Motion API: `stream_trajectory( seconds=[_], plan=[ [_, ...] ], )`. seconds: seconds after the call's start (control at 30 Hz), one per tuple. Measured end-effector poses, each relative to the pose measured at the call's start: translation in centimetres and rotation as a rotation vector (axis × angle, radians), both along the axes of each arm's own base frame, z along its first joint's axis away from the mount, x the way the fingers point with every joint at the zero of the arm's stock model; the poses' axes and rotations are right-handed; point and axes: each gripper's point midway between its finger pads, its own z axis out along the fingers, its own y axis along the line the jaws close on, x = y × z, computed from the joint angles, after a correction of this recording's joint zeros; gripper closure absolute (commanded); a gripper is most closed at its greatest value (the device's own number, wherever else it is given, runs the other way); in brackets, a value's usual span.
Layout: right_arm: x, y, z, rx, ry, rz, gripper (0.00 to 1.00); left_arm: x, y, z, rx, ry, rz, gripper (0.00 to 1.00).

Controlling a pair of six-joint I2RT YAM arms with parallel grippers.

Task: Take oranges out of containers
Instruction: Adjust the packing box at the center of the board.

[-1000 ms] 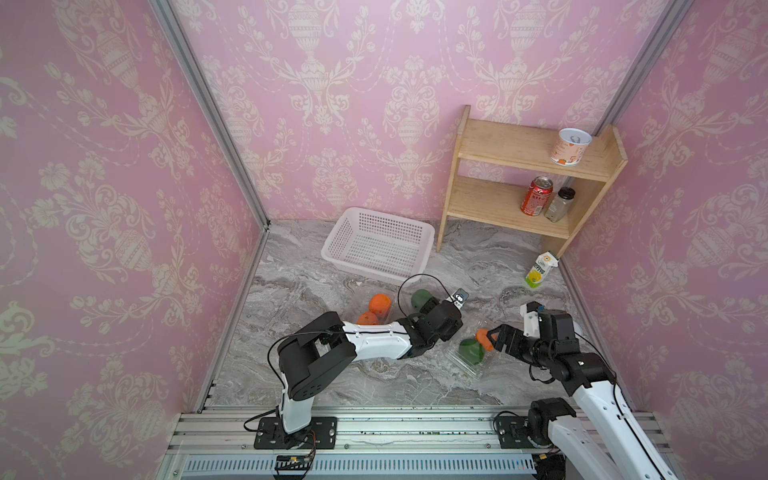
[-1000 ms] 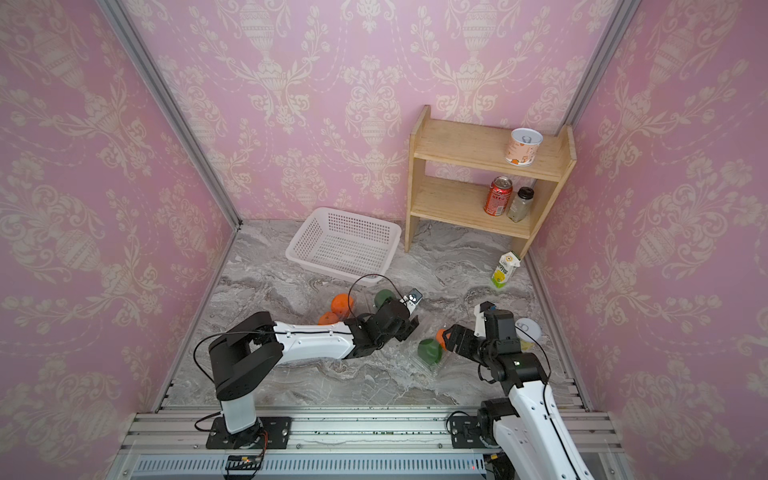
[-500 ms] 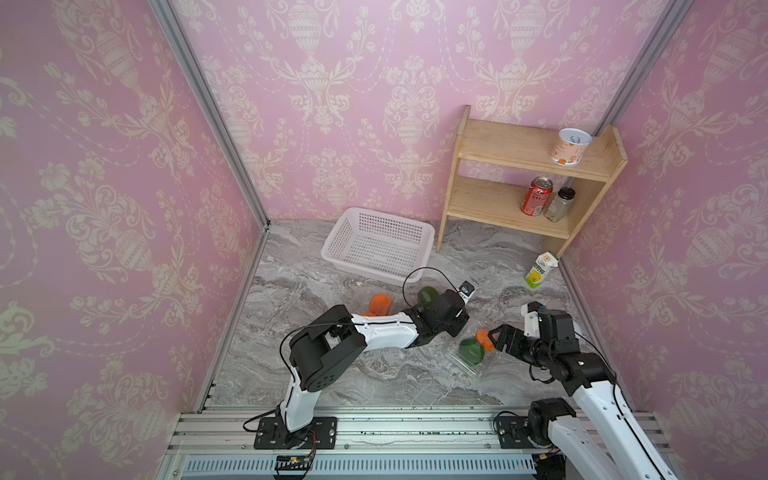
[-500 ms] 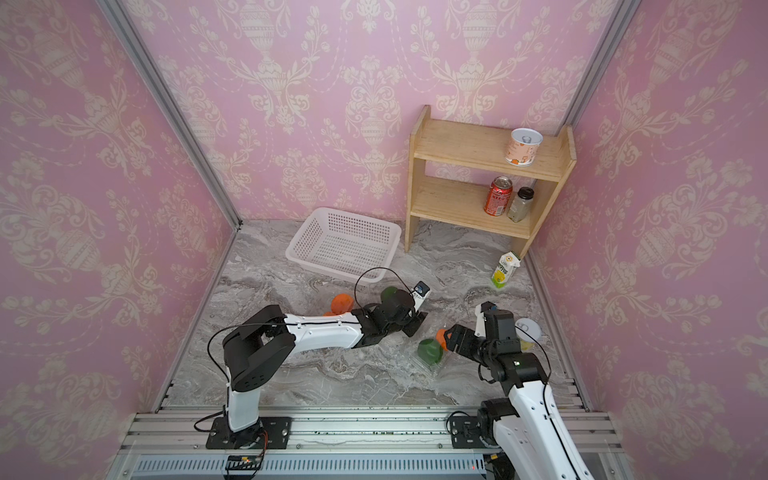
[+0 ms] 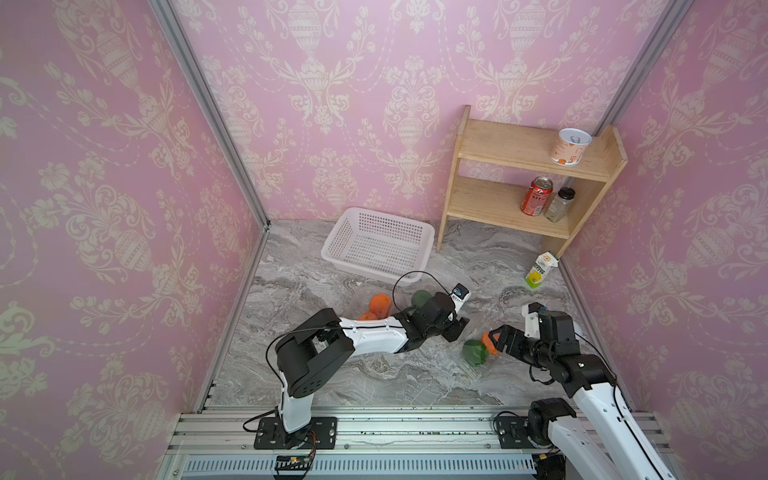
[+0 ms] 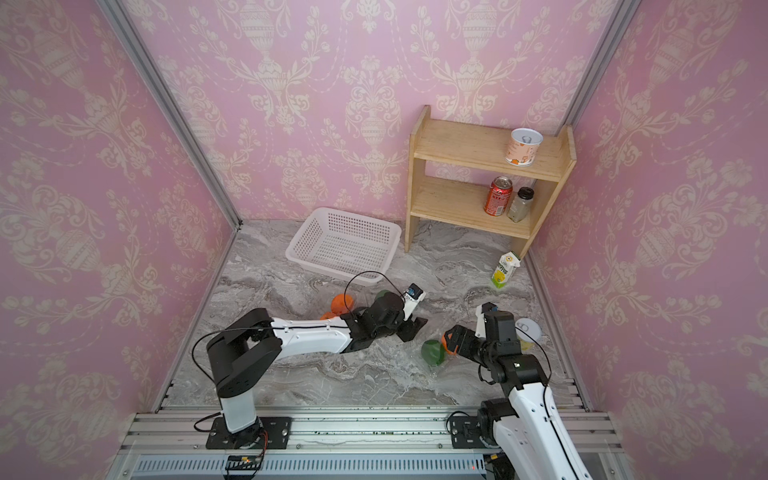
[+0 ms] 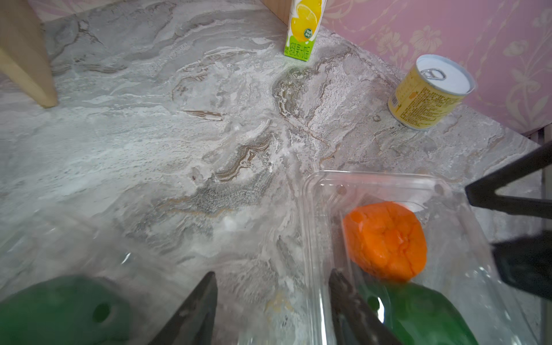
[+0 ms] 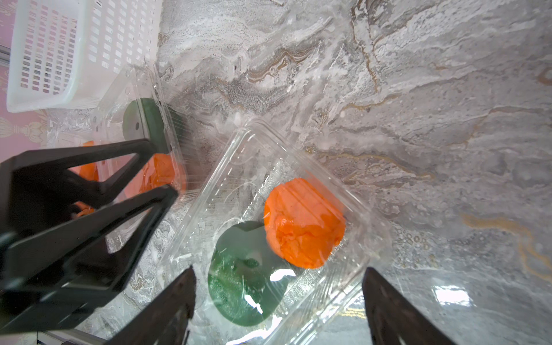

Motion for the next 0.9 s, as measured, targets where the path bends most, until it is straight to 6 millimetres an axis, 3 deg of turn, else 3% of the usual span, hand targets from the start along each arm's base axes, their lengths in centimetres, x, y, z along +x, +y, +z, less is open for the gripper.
stream_trajectory(
  seconds=[0.17, 0.27, 0.37, 0.43, 0.53, 0.7, 0.9],
  plan=[
    [-0.1, 0.0, -0.2, 0.0, 0.003, 0.0, 0.11, 0.0, 2.9, 7.5, -0.078, -0.08, 0.092, 0.43],
    [-0.1, 0.0, -0.1, 0.002, -0.005, 0.002, 0.11, 0.0, 5.0, 9.4, -0.091, -0.09, 0.155, 0.52],
    [-0.2, 0.1, -0.2, 0.004, -0.011, 0.002, 0.11, 0.3, 7.2, 7.2, -0.051, -0.032, 0.21, 0.55],
    [-0.3, 0.1, -0.4, 0.007, -0.007, 0.005, 0.11, 0.9, 8.7, 4.4, -0.007, 0.036, 0.25, 0.61],
    [-0.4, 0.2, -0.6, 0.012, -0.003, 0.009, 0.11, 1.5, 10.1, 0.6, 0.042, 0.129, 0.29, 0.59],
    [-0.5, 0.3, -0.7, 0.018, 0.001, 0.014, 0.11, 1.3, 9.8, -2.9, 0.079, 0.211, 0.287, 0.56],
    [-0.5, 0.3, -0.9, 0.02, -0.001, 0.012, 0.11, 2.3, 7.3, -3.2, 0.028, 0.237, 0.258, 0.67]
  ],
)
